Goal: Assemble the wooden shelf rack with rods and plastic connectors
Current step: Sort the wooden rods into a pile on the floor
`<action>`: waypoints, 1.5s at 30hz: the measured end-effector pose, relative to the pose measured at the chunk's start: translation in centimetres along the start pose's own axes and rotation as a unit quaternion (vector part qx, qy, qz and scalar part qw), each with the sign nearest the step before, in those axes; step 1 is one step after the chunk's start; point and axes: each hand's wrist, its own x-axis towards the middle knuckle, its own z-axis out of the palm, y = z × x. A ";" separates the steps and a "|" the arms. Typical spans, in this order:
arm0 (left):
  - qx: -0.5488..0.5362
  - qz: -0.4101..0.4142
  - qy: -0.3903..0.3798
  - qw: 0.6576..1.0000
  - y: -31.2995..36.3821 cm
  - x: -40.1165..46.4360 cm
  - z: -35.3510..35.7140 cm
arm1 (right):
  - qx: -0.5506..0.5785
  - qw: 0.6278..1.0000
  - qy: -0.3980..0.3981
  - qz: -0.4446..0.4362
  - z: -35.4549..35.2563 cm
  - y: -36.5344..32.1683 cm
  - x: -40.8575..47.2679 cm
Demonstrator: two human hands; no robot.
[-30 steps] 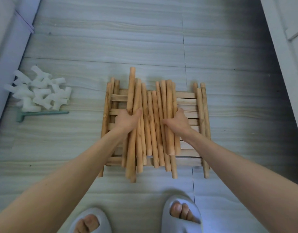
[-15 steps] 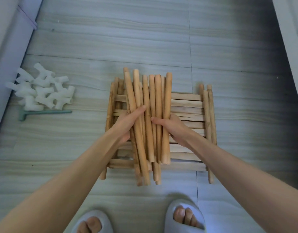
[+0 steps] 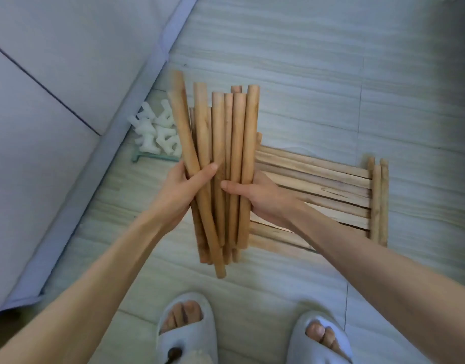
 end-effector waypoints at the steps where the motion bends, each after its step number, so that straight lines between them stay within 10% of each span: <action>1: 0.005 0.020 0.008 1.000 0.6 -1.3 -1.1 | -0.019 1.000 -0.011 -0.015 1.5 -0.5 -0.2; 24: -0.057 0.067 0.068 0.994 -5.5 -5.6 -15.5 | -0.306 0.934 -0.056 -0.177 14.6 4.2 5.0; 45: -0.023 0.229 0.119 0.966 -1.7 -6.1 -13.8 | -0.283 0.944 -0.048 -0.161 14.3 4.6 5.1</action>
